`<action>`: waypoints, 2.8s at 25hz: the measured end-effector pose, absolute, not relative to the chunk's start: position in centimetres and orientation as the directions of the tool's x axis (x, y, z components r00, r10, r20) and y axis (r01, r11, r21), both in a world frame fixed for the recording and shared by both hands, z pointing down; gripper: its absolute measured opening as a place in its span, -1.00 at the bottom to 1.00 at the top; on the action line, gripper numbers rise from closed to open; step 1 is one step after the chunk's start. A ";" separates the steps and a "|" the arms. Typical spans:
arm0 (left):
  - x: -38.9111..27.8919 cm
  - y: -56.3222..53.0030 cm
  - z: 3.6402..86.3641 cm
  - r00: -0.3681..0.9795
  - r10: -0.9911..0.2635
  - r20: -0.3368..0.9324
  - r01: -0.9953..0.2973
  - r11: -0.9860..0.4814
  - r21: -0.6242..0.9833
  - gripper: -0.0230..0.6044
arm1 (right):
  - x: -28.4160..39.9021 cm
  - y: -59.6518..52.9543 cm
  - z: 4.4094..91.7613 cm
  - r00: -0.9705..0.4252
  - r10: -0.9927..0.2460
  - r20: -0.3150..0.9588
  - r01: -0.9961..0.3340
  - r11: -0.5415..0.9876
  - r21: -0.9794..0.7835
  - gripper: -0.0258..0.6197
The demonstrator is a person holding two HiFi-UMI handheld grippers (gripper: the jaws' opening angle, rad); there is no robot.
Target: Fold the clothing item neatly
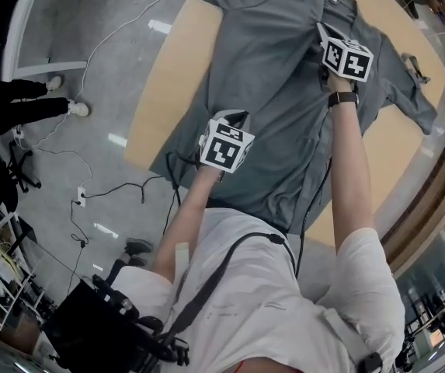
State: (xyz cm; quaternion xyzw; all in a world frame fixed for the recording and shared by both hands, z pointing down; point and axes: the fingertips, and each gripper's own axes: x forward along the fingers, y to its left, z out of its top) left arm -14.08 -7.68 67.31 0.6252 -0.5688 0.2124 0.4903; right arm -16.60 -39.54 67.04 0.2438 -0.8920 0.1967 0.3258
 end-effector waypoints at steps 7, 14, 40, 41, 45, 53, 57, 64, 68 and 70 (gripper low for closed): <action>-11.4 -8.6 63.9 0.272 -0.562 0.781 -0.927 0.066 0.370 -0.92 | -15.1 -40.3 62.8 -0.718 -0.296 0.630 -0.541 0.807 -0.238 -0.89; -13.8 -7.7 70.5 -0.052 -0.437 0.898 -0.999 0.008 -0.054 -0.36 | -13.7 -40.4 61.6 -0.723 -0.312 0.616 -0.557 0.791 -0.253 -0.89; -7.9 -8.0 67.1 0.295 -0.549 0.782 -0.898 0.120 0.423 -0.46 | -9.0 -38.1 65.0 -0.650 -0.413 0.638 -0.679 0.693 -0.243 -0.54; -8.7 -6.6 66.2 0.273 -0.565 0.779 -0.899 0.140 0.416 -0.46 | -8.5 -36.6 64.0 -0.670 -0.409 0.619 -0.665 0.702 -0.256 -0.54; -12.0 0.8 64.3 0.137 -0.594 0.792 -0.903 0.254 0.346 -0.46 | -7.7 -28.3 61.1 -0.770 -0.325 0.549 -0.556 0.763 -0.329 -0.55; -15.4 17.2 64.7 -0.111 -0.527 0.842 -0.819 0.528 0.223 -0.47 | -6.9 -8.4 62.1 -0.840 -0.083 0.536 -0.388 0.783 -0.486 -0.55; -14.8 21.8 66.0 -0.124 -0.504 0.855 -0.816 0.542 0.202 -0.47 | -6.5 -0.3 65.1 -0.808 0.023 0.589 -0.362 0.770 -0.526 -0.56; -13.1 25.0 70.7 -0.046 -0.462 0.886 -0.856 0.475 0.203 -0.47 | -5.6 6.4 68.8 -0.741 0.075 0.667 -0.437 0.701 -0.564 -0.56; -13.8 24.7 73.3 -0.062 -0.445 0.893 -0.907 0.399 0.136 -0.47 | -6.7 6.5 69.3 -0.730 0.036 0.682 -0.491 0.666 -0.561 -0.54; -14.4 23.9 74.1 -0.064 -0.454 0.889 -0.914 0.384 0.130 -0.47 | -7.7 5.6 69.5 -0.728 -0.008 0.685 -0.529 0.642 -0.555 -0.53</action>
